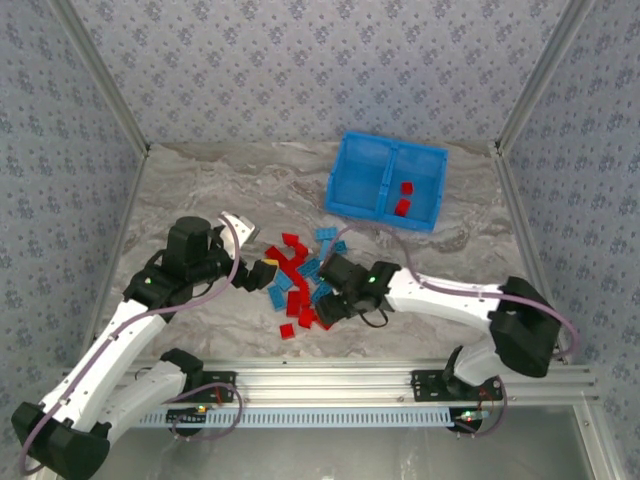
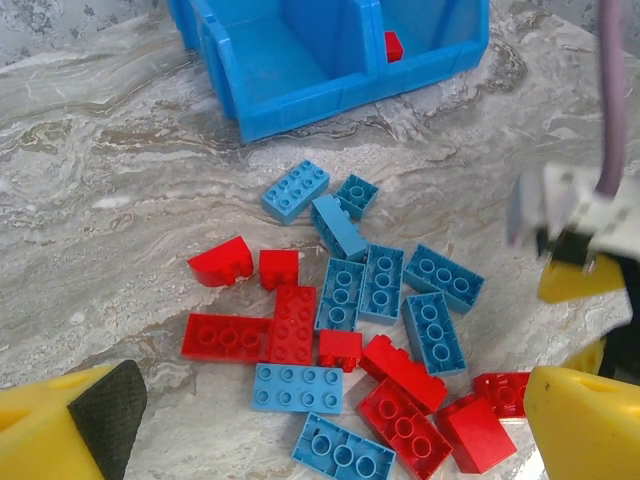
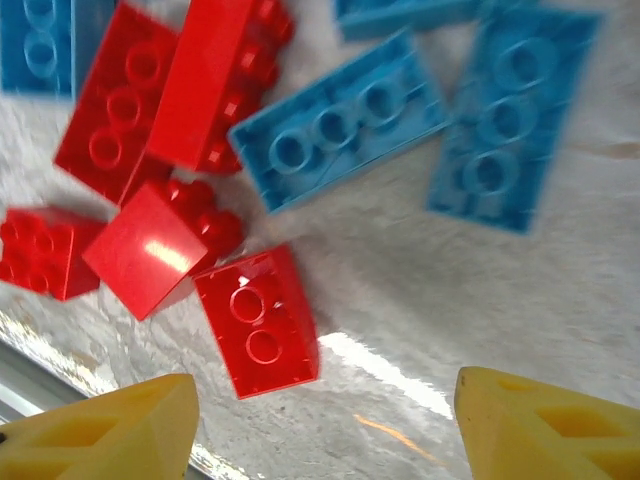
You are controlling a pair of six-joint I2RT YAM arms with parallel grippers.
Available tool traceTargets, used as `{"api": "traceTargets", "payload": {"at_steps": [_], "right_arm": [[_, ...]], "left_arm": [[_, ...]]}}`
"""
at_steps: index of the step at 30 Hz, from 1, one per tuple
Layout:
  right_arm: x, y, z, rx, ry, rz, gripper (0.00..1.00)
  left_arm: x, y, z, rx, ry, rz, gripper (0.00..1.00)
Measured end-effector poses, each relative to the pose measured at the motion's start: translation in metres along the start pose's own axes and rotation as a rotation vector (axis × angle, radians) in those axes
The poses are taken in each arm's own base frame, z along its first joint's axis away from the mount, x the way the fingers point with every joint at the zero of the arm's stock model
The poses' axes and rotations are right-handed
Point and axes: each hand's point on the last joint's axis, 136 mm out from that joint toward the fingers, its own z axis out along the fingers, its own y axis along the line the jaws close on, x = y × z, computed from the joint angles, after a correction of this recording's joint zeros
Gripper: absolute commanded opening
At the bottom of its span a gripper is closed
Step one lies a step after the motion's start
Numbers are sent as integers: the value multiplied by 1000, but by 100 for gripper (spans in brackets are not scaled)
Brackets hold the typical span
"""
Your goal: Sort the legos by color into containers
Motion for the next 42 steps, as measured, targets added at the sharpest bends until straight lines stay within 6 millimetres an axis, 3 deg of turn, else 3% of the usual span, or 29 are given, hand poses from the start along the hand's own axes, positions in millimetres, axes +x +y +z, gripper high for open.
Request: {"api": "traceTargets", "payload": {"at_steps": [6, 14, 21, 24, 26, 29, 31, 35, 38, 42], "right_arm": [[11, 13, 30, -40, 80, -90, 73], [16, 15, 50, -42, 120, -122, 45], [10, 12, 47, -20, 88, -104, 32], [0, 6, 28, -17, 20, -79, 30], [-14, -2, 4, -15, -66, -36, 30], [-48, -29, -44, 9, -255, 73, 30], [-70, -59, -79, 51, -388, 174, 30], [-97, -143, -128, 193, -566, 415, 30], [-113, -202, -141, 304, -597, 560, 30], [-144, -260, -131, 371, -562, 680, 30]], "left_arm": [[2, 0, 0, 0, 8, -4, 99], [2, -2, 0, 13, 6, -3, 99], [2, -2, 0, 12, 6, -1, 99], [2, -2, 0, 13, 6, -1, 99], [2, -2, 0, 13, 6, -1, 99], [2, -2, 0, 13, 6, -1, 99], [2, -2, 0, 13, 6, -1, 99], [2, -2, 0, 13, 6, -1, 99], [2, -2, 0, 13, 5, -1, 99], [2, -2, 0, 13, 5, 0, 99]]}}
